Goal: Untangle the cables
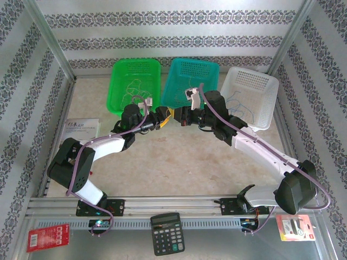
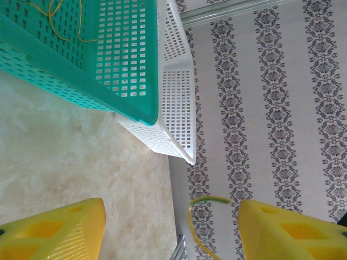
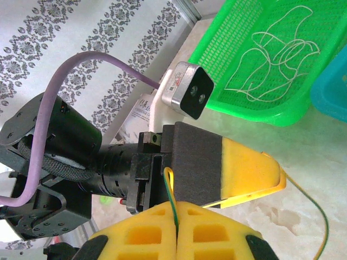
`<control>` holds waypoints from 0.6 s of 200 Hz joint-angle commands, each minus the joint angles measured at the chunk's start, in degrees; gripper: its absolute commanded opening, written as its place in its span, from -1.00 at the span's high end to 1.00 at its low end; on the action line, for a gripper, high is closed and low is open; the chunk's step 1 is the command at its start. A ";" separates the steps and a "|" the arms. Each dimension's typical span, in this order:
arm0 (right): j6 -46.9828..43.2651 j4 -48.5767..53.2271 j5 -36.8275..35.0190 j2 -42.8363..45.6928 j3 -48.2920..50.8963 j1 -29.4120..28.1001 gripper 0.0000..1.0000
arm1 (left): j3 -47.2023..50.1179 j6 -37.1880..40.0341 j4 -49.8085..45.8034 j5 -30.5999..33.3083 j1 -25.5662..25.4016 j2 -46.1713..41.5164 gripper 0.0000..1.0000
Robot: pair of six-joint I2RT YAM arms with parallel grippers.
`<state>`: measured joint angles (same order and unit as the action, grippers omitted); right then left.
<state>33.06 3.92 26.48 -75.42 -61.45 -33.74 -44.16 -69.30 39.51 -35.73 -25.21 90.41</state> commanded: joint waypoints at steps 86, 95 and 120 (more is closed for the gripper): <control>2.27 -3.88 2.08 0.47 0.03 -0.98 1.00 | -3.39 -2.14 7.46 1.27 -2.12 4.72 -0.11; 2.52 -3.92 2.08 0.60 0.23 -0.95 1.00 | -3.47 -2.54 8.28 1.35 -2.18 5.17 -0.03; 2.90 -4.31 2.05 1.14 0.71 -0.86 1.00 | -3.87 -3.23 9.67 1.71 -2.22 6.26 0.03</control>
<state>34.83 1.85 27.53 -75.42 -61.43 -34.00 -46.41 -71.24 43.55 -34.70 -26.37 95.39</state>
